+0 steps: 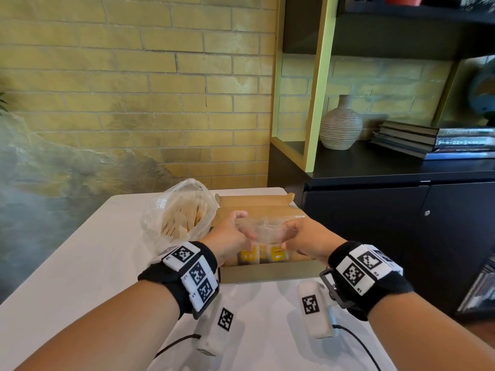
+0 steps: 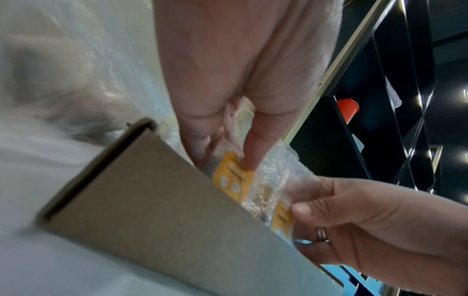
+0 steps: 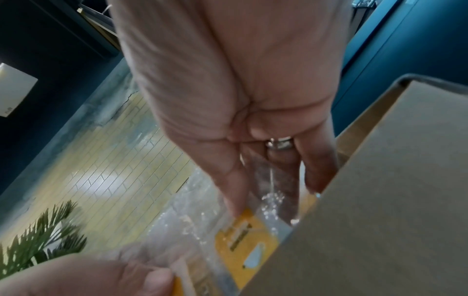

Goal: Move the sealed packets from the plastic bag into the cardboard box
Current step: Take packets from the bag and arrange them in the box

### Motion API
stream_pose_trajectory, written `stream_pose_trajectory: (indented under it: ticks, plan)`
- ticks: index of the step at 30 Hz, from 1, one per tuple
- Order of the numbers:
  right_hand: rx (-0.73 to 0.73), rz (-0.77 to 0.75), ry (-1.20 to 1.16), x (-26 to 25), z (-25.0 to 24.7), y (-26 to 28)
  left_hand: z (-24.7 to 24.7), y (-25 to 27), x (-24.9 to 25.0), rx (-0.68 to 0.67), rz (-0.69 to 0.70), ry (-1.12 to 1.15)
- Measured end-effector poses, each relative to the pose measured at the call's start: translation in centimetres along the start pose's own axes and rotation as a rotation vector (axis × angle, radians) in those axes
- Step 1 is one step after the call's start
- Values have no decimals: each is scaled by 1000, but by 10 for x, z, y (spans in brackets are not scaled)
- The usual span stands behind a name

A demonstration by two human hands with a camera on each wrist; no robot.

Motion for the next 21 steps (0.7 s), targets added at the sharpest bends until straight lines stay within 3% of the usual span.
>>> stream_pose_trajectory:
  ticks: [7, 11, 19, 21]
  plan:
    - [-11, 54, 77, 4, -4, 4, -4, 0, -4, -24, -19, -244]
    - [23, 18, 89, 1, -3, 2, -1, 2, 2, -12, 46, -418]
    - [310, -68, 9, -1, -43, 2, -22, 2, 42, 147, 233, -269]
    - [371, -77, -22, 1, -55, 2, -25, 0, 49, 152, 287, -322]
Point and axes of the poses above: each hand's wrist, its own y-axis away from the middle knuckle, its own z-axis out of the palm, x = y × z, the point moved 4 cm from there along -y, towards the middle knuckle, and after that the axes turned 1 degree about x, right-handed, at the moved point
